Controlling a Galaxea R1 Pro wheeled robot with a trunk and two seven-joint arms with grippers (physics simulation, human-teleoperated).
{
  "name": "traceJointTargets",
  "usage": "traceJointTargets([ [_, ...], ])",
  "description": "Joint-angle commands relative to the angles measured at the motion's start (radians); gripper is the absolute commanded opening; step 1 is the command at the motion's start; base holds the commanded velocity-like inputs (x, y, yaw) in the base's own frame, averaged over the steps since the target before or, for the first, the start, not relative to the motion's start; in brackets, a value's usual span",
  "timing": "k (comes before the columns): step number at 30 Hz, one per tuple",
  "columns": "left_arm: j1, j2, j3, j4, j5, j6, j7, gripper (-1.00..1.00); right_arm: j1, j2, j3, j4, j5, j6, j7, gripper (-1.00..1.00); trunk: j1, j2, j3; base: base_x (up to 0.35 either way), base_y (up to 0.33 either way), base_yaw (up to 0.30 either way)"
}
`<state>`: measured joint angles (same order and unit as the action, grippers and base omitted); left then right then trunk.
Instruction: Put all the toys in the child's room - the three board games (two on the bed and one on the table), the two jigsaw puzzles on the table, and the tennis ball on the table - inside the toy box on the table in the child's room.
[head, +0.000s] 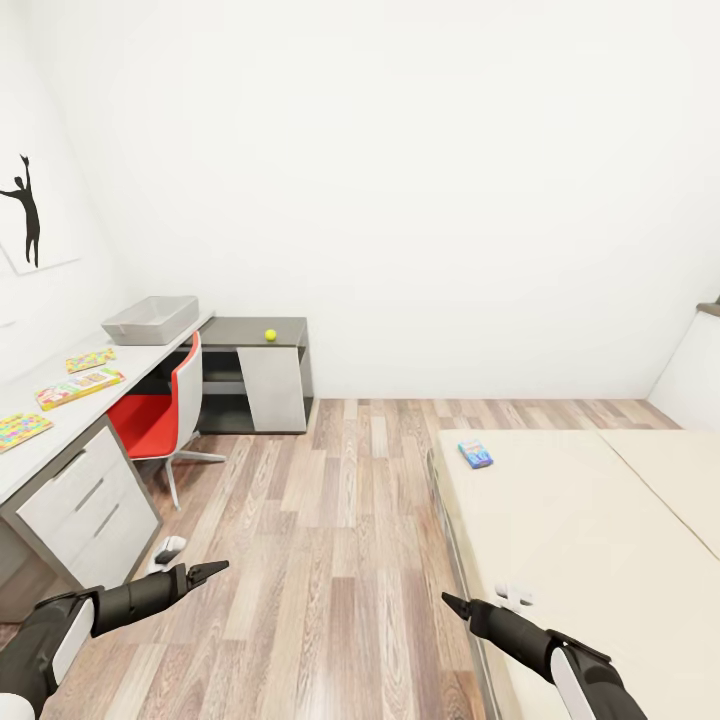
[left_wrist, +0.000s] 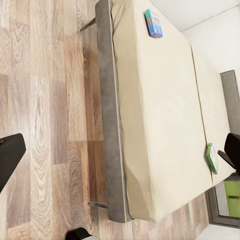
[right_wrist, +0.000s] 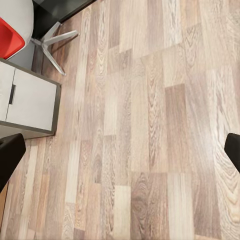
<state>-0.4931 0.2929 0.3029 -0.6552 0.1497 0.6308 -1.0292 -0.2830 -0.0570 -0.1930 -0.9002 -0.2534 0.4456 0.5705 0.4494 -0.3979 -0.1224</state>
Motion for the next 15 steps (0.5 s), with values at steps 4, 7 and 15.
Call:
traceJointTargets([
  [4,-0.001,0.000,0.001,0.000,0.004,0.007,-0.002,1.00,-0.001,0.000,-0.002,0.000,-0.007,0.008,0.002,1.00,0.001,-0.002,-0.002,0.000,-0.036,0.000],
  [7,-0.001,0.000,0.001,0.000,0.005,0.007,-0.002,1.00,-0.001,0.003,-0.002,-0.001,-0.007,0.008,0.002,1.00,0.001,-0.002,-0.002,0.000,-0.069,0.000],
  [15,-0.001,0.000,0.001,0.000,0.005,0.007,-0.002,1.00,-0.001,0.006,-0.002,0.000,-0.006,0.008,0.001,1.00,0.001,-0.002,-0.002,0.000,-0.023,0.000],
])
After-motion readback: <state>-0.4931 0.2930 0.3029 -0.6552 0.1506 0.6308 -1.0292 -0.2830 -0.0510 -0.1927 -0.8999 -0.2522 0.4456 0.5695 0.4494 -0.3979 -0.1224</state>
